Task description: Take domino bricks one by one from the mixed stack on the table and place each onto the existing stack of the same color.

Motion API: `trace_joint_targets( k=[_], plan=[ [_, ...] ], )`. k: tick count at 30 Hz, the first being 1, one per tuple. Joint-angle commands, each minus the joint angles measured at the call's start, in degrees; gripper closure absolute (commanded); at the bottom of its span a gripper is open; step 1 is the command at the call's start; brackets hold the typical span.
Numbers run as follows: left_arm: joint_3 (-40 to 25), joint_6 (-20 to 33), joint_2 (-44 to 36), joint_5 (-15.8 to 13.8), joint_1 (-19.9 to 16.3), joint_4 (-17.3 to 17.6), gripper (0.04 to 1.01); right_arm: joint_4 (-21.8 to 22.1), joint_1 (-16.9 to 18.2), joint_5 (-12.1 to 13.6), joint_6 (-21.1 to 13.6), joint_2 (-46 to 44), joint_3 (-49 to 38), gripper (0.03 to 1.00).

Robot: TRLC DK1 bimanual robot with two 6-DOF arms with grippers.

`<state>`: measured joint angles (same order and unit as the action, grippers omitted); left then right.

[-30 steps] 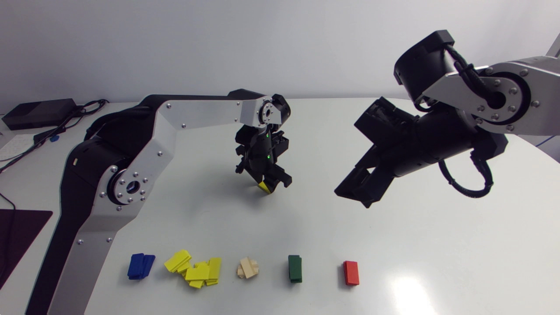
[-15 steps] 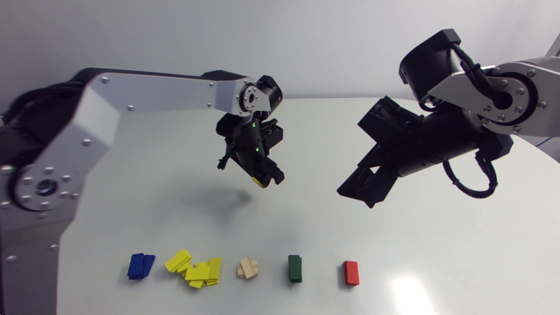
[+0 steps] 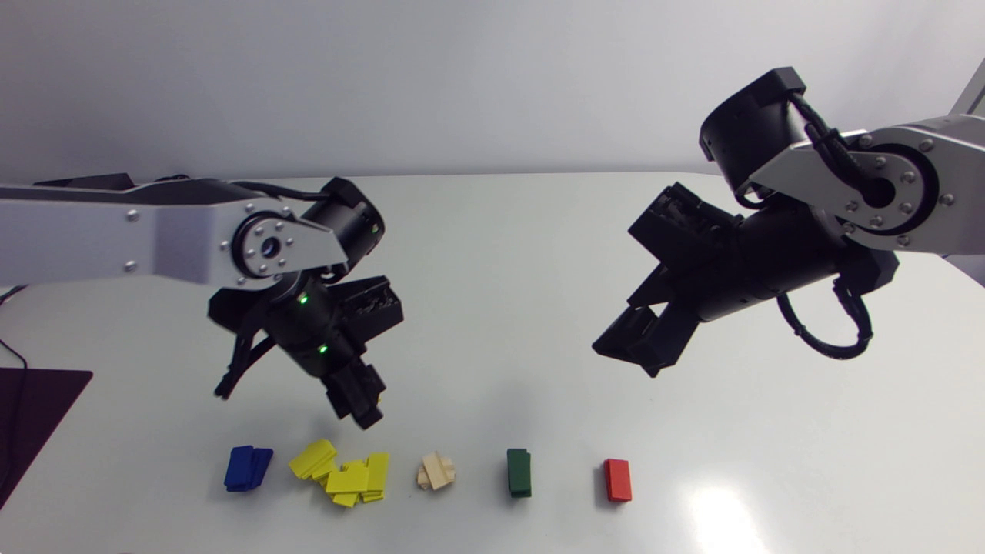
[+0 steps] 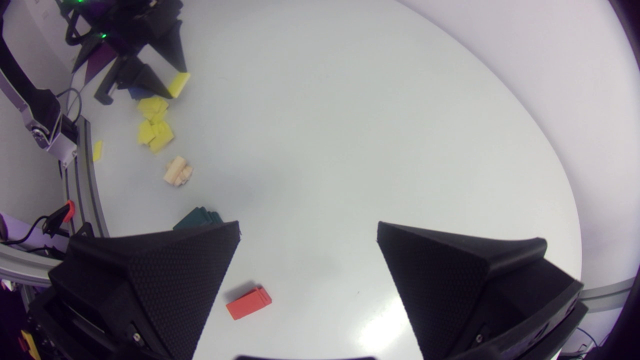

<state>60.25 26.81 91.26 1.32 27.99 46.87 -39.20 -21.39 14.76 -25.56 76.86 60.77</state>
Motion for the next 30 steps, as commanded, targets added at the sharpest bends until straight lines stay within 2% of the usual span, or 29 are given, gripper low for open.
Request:
trace_joint_targets(
  k=[1, 6, 11, 18, 26, 30],
  plan=[
    [-5.40, 3.69, -5.48, -0.09, 1.10, -1.08, 0.731, 0.44, -0.41, 0.18, -0.81, -1.36, -2.24, 0.072],
    [-9.80, 7.03, -11.28, -0.09, 1.28, -1.34, 0.731, 0.53, -0.67, 0.18, -0.28, -3.30, -3.56, 0.072],
    [-14.11, 9.40, -15.94, -0.09, 5.41, -1.26, 0.733, 0.26, -1.11, 0.09, 0.16, -5.84, -5.05, 0.072],
    [-16.22, 12.48, -17.08, -0.53, 9.37, -1.08, 0.733, 0.09, -1.11, 0.09, 0.51, -8.31, -6.90, 0.072],
    [-16.57, 16.00, -16.03, -0.88, 9.72, -1.08, 0.734, 0.18, -1.11, 0.09, 0.86, -9.62, -8.39, 0.072],
    [-17.62, 18.02, -16.29, -1.50, 8.75, -1.17, 0.733, -0.26, -1.11, 0.09, 0.69, -10.15, -8.04, 0.072]
  ],
)
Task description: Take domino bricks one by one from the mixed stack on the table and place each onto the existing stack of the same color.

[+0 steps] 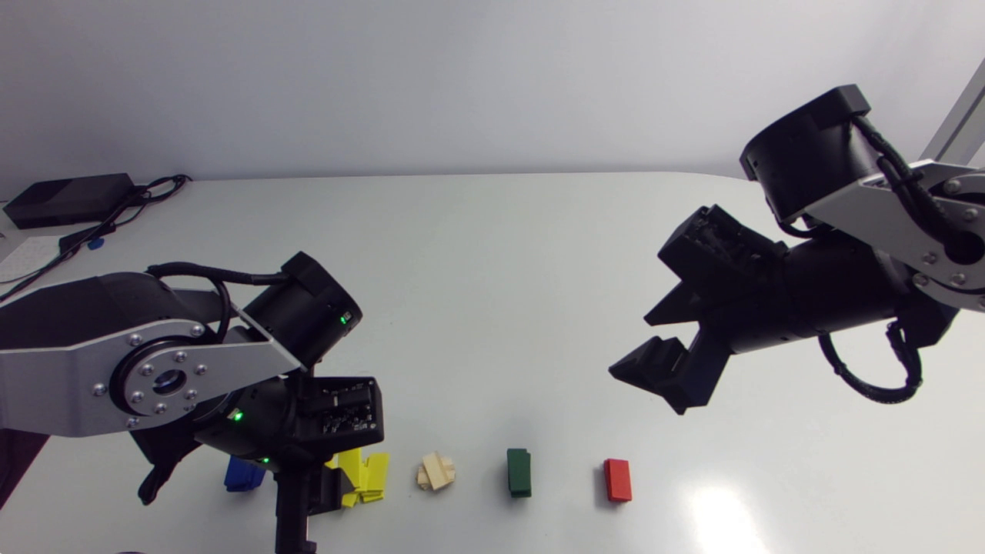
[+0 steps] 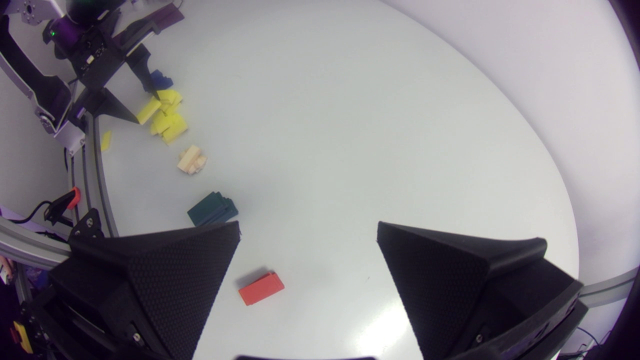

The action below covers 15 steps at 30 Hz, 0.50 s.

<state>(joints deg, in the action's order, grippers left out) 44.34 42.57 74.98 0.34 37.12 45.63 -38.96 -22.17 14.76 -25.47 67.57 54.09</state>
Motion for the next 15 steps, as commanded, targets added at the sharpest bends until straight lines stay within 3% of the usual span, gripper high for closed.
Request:
trace_joint_targets(
  k=[1, 15],
  plan=[
    [-2.24, 2.96, -0.19, -0.95, -0.83, 0.08, 0.733, -0.59, -0.24, 0.09, 0.51, -0.86, -1.35, 0.072],
    [-4.79, 8.94, 0.87, -3.94, -4.60, -1.15, 0.733, -0.15, -0.06, 0.09, 0.25, -0.69, -1.79, 0.072]
  ],
)
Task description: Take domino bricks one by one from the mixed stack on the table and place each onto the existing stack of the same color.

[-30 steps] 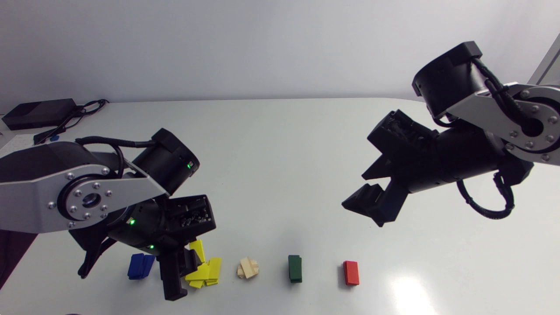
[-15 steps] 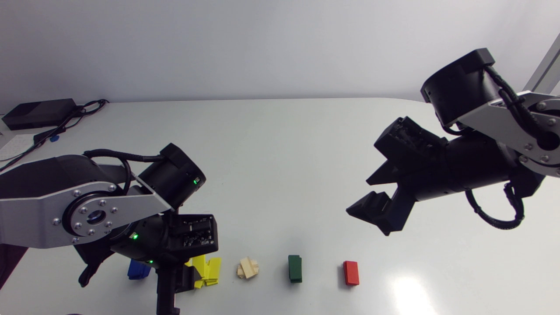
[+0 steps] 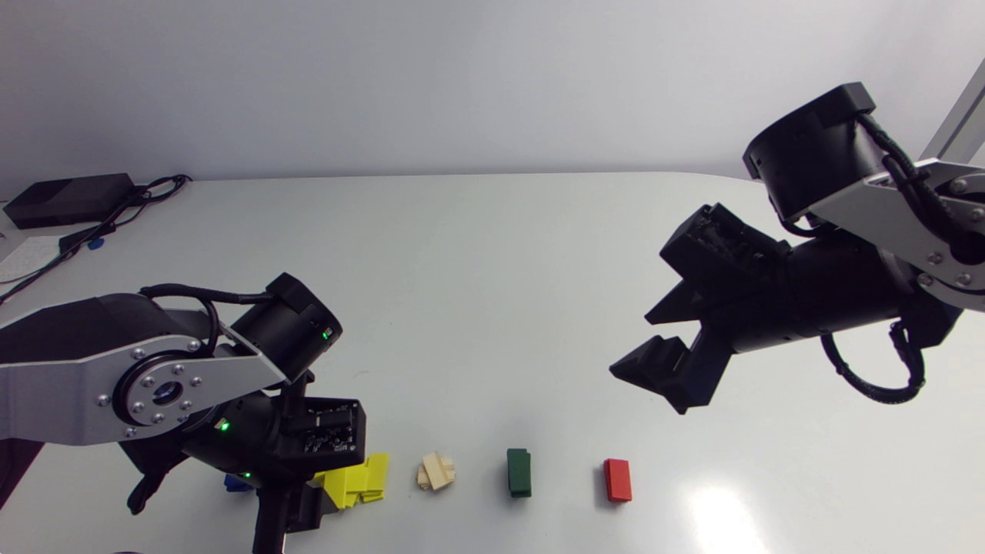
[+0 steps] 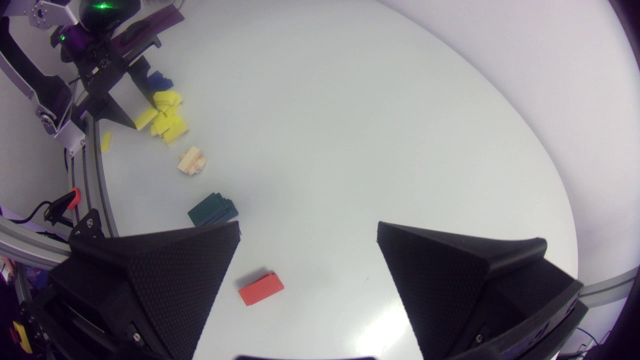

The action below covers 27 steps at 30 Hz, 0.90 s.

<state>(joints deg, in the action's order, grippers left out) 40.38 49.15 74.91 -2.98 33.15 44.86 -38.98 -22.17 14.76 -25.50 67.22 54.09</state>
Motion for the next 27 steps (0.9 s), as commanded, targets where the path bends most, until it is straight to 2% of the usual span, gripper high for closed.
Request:
trace_joint_targets(
  k=[1, 16, 27],
  plan=[
    [-0.83, 2.62, 1.29, -0.62, -0.80, -0.65, 0.733, -0.13, -0.06, 0.09, 0.27, -0.42, -1.88, 0.072],
    [-0.04, 4.64, 6.74, -0.71, -1.42, -3.29, 0.733, -0.13, 0.38, 0.09, 0.10, -0.60, -2.23, 0.072],
    [1.10, 5.26, 7.61, -0.80, -2.38, -3.46, 0.733, -0.04, 0.46, 0.09, -0.08, -0.42, -2.14, 0.072]
  ],
)
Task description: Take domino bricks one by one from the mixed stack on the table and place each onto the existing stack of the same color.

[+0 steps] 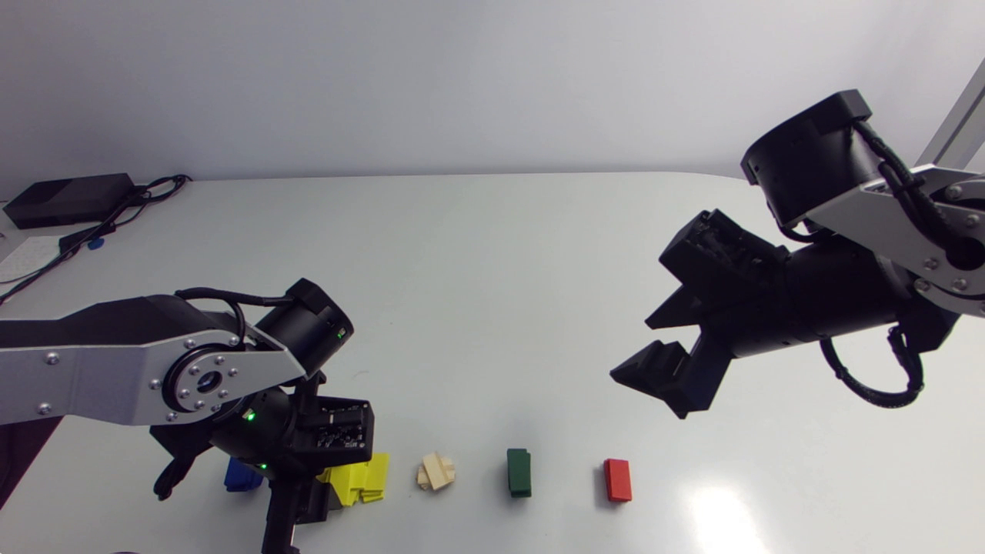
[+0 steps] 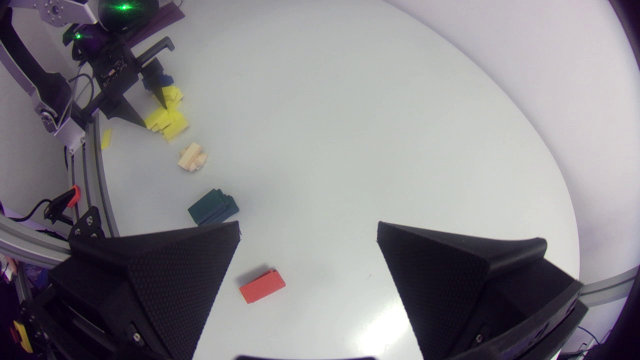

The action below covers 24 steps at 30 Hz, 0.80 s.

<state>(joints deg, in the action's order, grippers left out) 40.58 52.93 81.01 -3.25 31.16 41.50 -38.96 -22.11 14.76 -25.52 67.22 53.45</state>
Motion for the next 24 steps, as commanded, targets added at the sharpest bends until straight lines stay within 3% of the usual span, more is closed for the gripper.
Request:
trace_joint_targets(
  k=[1, 24],
  plan=[
    [0.91, 1.48, 1.43, -0.45, -0.40, -0.10, 0.733, -0.06, 0.40, 0.09, -0.15, -0.42, -1.51, 0.072],
    [2.75, 2.09, 3.19, -1.24, -0.40, 0.96, 0.731, 0.64, 0.58, 0.18, -0.50, 0.54, -1.95, 0.072]
  ],
)
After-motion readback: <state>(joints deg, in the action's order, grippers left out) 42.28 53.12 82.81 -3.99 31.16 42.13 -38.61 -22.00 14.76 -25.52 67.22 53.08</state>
